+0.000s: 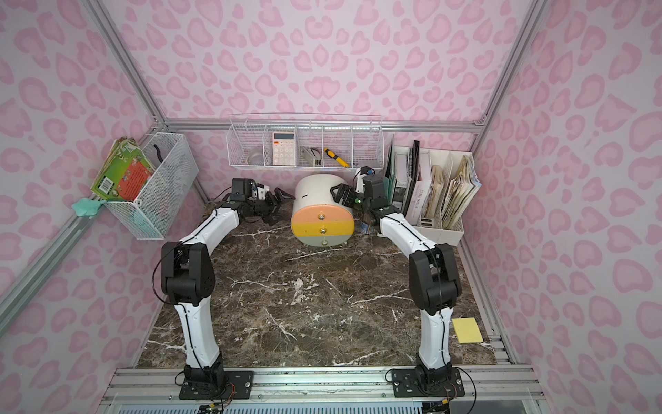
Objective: Put the bluetooth earphones in the drawer according to color
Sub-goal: Adjust the storage box at the center of the board.
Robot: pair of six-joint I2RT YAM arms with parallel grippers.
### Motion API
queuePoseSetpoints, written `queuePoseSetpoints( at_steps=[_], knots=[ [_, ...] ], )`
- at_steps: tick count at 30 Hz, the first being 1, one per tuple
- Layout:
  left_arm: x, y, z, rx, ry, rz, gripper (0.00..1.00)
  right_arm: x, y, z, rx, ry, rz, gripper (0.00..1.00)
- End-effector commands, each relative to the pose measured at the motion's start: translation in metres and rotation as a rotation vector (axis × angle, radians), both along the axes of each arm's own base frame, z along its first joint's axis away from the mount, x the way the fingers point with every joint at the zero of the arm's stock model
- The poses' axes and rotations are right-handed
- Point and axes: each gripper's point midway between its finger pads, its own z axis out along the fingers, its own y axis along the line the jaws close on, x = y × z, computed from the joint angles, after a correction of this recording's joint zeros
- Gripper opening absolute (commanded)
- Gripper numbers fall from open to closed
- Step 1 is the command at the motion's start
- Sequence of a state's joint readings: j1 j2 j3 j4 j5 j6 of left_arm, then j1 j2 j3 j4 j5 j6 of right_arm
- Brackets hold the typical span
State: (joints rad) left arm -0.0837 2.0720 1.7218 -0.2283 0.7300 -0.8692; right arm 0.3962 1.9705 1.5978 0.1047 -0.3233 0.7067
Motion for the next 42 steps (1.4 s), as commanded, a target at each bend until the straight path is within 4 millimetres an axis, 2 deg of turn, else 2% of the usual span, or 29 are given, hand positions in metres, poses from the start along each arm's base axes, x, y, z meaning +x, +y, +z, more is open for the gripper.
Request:
queuePoseSetpoints(
  at_steps=[1,6,9,10,11,19,26,29,34,36,42],
  knots=[
    [-0.02,-0.019,0.007,-0.043,-0.006,-0.064,0.98,-0.047,0.034,-0.017,0.055,0.126,0.164,0.97],
    [-0.046,-0.029,0.008,-0.038,0.008,-0.084,0.98,-0.071,0.042,-0.021,0.056,0.14,0.176,0.97],
    [-0.068,-0.034,0.008,-0.035,0.022,-0.101,0.97,-0.087,0.045,-0.017,0.052,0.135,0.177,0.97],
    [-0.077,-0.035,0.003,-0.029,0.035,-0.106,0.97,-0.091,0.045,-0.011,0.057,0.123,0.176,0.97],
    [-0.084,-0.036,0.002,-0.025,0.039,-0.108,0.97,-0.099,0.044,-0.02,0.048,0.142,0.175,0.97],
    [-0.145,-0.046,-0.001,0.015,0.072,-0.148,0.97,-0.149,0.034,-0.019,0.037,0.142,0.158,0.97],
    [-0.186,-0.055,-0.007,0.062,0.096,-0.19,0.97,-0.201,0.02,-0.029,0.03,0.157,0.141,0.97],
    [-0.201,-0.055,-0.007,0.08,0.101,-0.191,0.97,-0.216,0.009,-0.031,0.025,0.158,0.124,0.97],
    [-0.209,-0.034,0.013,0.169,0.077,-0.133,0.98,-0.22,-0.018,-0.015,-0.014,0.117,0.057,0.97],
    [-0.205,-0.024,0.029,0.196,0.066,-0.113,0.99,-0.218,-0.029,0.001,-0.022,0.085,0.028,0.98],
    [-0.205,0.016,0.056,0.284,0.067,-0.025,0.99,-0.218,-0.077,0.04,-0.046,0.006,-0.072,0.98]
  ],
)
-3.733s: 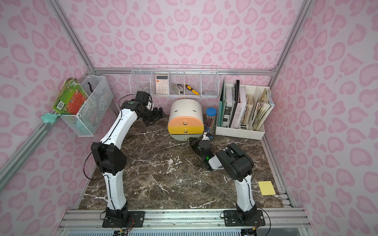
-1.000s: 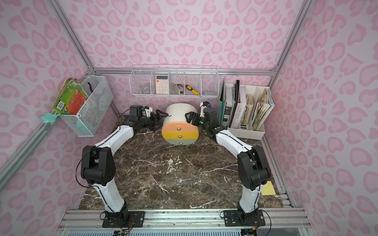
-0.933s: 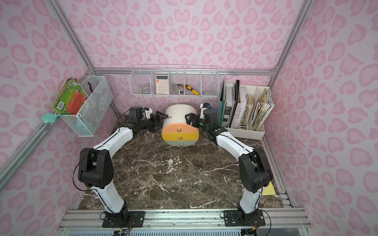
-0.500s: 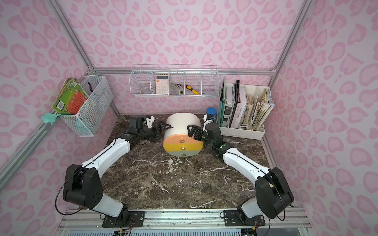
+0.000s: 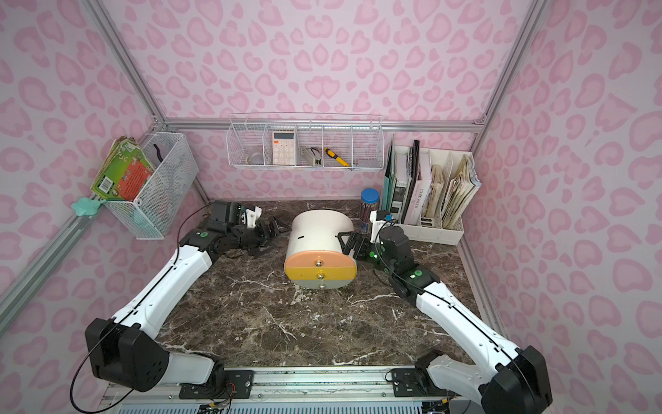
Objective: Put the bluetooth earphones in the drawer according to color
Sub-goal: Adjust the storage box at the center of the board, then reset both arms
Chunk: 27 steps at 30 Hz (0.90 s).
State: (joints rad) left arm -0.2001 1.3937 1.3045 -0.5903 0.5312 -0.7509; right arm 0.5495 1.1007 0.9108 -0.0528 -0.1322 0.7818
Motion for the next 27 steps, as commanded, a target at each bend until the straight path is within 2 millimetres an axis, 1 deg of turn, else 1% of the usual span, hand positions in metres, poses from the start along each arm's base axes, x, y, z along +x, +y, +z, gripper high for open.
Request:
queuePoseSetpoints(
  at_steps=[1,3,5,9,11,13,15,17,18,20,22,23,25,27],
  knots=[
    [-0.02,0.023,-0.006,0.096,0.06,0.026,0.99,-0.005,-0.026,0.002,-0.072,0.002,-0.041,0.98],
    [-0.027,0.034,0.002,0.143,0.037,0.05,0.99,-0.01,-0.047,0.013,-0.118,-0.049,-0.086,0.98],
    [-0.037,0.044,0.007,0.191,0.022,0.075,0.99,-0.013,-0.067,0.018,-0.168,-0.081,-0.147,0.98],
    [-0.06,0.072,0.008,0.294,-0.014,0.171,0.99,-0.018,-0.105,0.02,-0.29,-0.149,-0.258,0.98],
    [-0.067,0.083,0.007,0.325,-0.066,0.213,0.99,-0.021,-0.12,0.016,-0.349,-0.197,-0.302,0.98],
    [-0.07,0.098,0.006,0.369,-0.122,0.279,0.99,-0.025,-0.127,0.013,-0.397,-0.281,-0.309,0.98],
    [-0.072,0.114,0.005,0.433,-0.185,0.342,0.99,-0.03,-0.138,0.011,-0.423,-0.38,-0.355,0.98],
    [-0.07,0.132,0.002,0.518,-0.245,0.406,0.99,-0.037,-0.154,0.01,-0.436,-0.472,-0.44,0.98],
    [-0.068,0.142,0.0,0.566,-0.262,0.443,0.99,-0.041,-0.166,0.007,-0.438,-0.513,-0.502,0.98],
    [-0.061,0.157,-0.008,0.652,-0.269,0.486,0.99,-0.046,-0.188,-0.003,-0.447,-0.553,-0.607,0.98],
    [-0.052,0.168,-0.019,0.709,-0.241,0.514,0.99,-0.047,-0.208,-0.018,-0.462,-0.552,-0.682,0.98],
    [-0.047,0.174,-0.028,0.721,-0.206,0.525,0.99,-0.044,-0.217,-0.028,-0.467,-0.539,-0.702,0.98],
    [-0.038,0.188,-0.045,0.731,-0.121,0.578,0.99,-0.038,-0.228,-0.047,-0.447,-0.513,-0.705,0.98],
    [-0.025,0.191,-0.059,0.748,-0.087,0.577,0.99,-0.032,-0.24,-0.064,-0.415,-0.49,-0.713,0.98]
  ],
)
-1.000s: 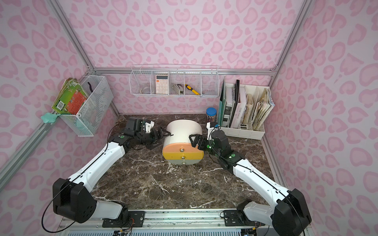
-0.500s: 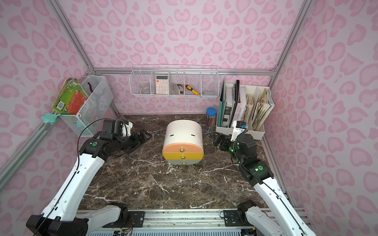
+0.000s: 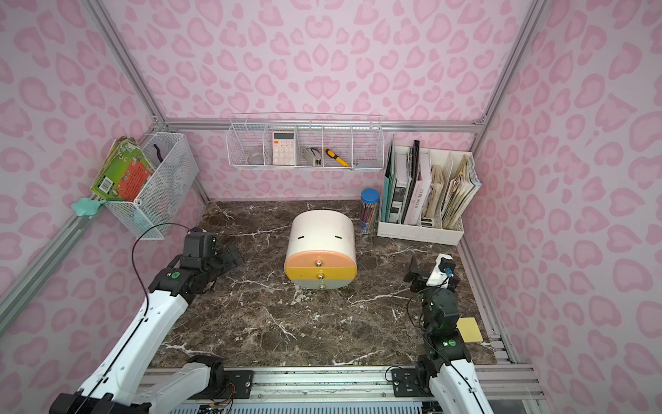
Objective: Put the bluetooth earphones in the drawer according to color
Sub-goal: Reset both arms
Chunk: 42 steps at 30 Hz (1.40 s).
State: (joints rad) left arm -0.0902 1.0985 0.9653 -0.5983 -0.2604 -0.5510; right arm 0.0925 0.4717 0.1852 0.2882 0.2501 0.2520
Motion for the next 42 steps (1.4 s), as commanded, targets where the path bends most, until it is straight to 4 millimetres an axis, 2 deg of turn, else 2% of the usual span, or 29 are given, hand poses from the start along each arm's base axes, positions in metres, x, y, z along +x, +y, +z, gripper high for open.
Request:
queuePoseSetpoints(
  at_steps=[1,7,11,15,20,22,23,26,28,31,33,37,40,42],
  knots=[
    [0.022,0.017,-0.01,0.064,0.007,0.071,0.99,0.006,-0.007,0.009,0.06,-0.118,0.037,0.98],
    [0.032,0.058,-0.048,0.155,0.11,0.226,0.99,0.013,-0.035,-0.018,0.034,-0.096,-0.041,0.98],
    [0.047,0.07,-0.075,0.155,0.108,0.213,0.99,0.023,-0.044,-0.028,0.015,-0.084,-0.08,0.98],
    [0.055,0.079,-0.093,0.159,0.087,0.202,0.99,0.041,-0.041,-0.038,-0.008,-0.059,-0.046,0.98],
    [0.069,0.071,-0.082,0.14,-0.104,0.075,0.99,0.057,-0.028,-0.043,-0.065,-0.086,0.042,0.98],
    [0.07,0.07,-0.083,0.156,-0.173,0.038,0.99,0.063,-0.026,-0.051,-0.075,-0.076,0.045,0.99],
    [0.069,0.072,-0.084,0.135,-0.167,0.05,0.99,0.063,-0.019,-0.049,-0.099,-0.092,0.07,0.98],
    [0.072,0.063,-0.098,0.109,-0.122,-0.011,0.99,0.066,0.005,-0.065,-0.19,-0.04,0.127,0.99],
    [0.064,0.067,-0.109,0.13,-0.162,0.021,0.99,0.063,0.015,-0.052,-0.241,-0.115,0.133,0.99],
    [0.061,0.061,-0.104,0.14,-0.202,-0.014,0.99,0.072,0.012,-0.066,-0.229,-0.019,0.113,0.99],
    [0.063,0.06,-0.104,0.147,-0.192,-0.031,0.99,0.076,0.011,-0.062,-0.234,-0.052,0.102,0.99],
    [0.056,0.052,-0.094,0.214,-0.255,-0.058,0.99,0.084,0.012,-0.069,-0.229,0.002,0.108,0.99],
    [0.05,0.055,-0.084,0.28,-0.325,-0.049,0.99,0.093,0.008,-0.074,-0.209,0.04,0.094,0.99],
    [0.053,0.059,-0.084,0.293,-0.322,-0.042,0.99,0.092,0.008,-0.072,-0.209,0.025,0.095,0.99]
  ],
)
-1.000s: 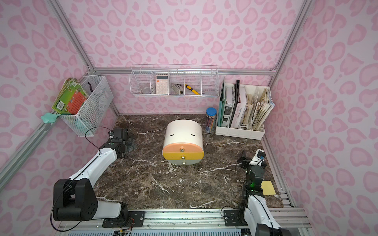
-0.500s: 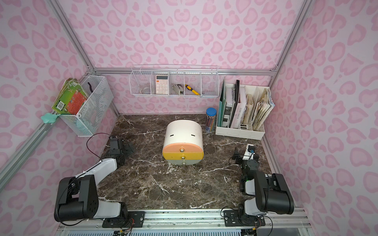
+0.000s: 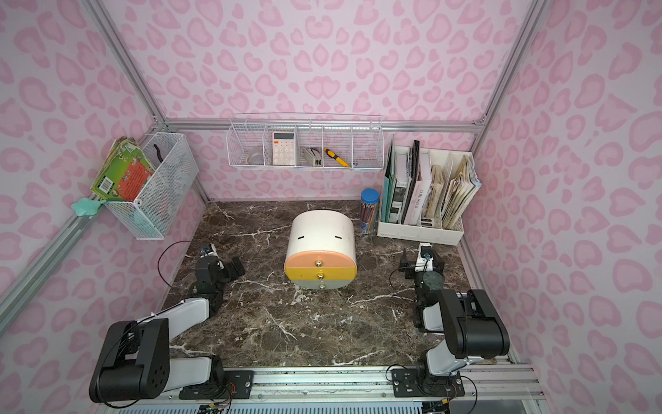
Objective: Put the bluetooth earphones in the drawer according to color
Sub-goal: Reset both arms
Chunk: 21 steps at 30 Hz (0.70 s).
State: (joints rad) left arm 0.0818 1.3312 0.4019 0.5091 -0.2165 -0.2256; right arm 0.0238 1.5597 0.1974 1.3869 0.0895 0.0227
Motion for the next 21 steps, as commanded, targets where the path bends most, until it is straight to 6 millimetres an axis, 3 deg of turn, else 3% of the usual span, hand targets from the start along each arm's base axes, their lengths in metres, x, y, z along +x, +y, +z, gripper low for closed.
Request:
queuePoseSetpoints(
  at_steps=[1,6,8,11,21],
  knots=[
    [0.015,0.008,0.023,0.068,-0.084,-0.002,0.99,0.0,-0.003,-0.005,0.002,0.013,-0.012,0.99],
    [0.026,0.008,-0.002,0.02,-0.122,-0.077,0.99,0.0,-0.002,-0.005,0.006,0.019,-0.01,0.99],
    [0.038,-0.007,-0.002,0.045,-0.159,-0.206,0.99,0.0,-0.002,-0.005,0.004,0.019,-0.009,0.99],
    [0.038,-0.023,-0.007,0.008,-0.093,-0.299,0.99,0.0,-0.003,-0.006,0.004,0.02,-0.009,0.99],
    [0.039,-0.022,-0.007,-0.021,-0.077,-0.314,0.99,0.0,-0.002,-0.006,0.004,0.021,-0.009,0.99]
  ],
)
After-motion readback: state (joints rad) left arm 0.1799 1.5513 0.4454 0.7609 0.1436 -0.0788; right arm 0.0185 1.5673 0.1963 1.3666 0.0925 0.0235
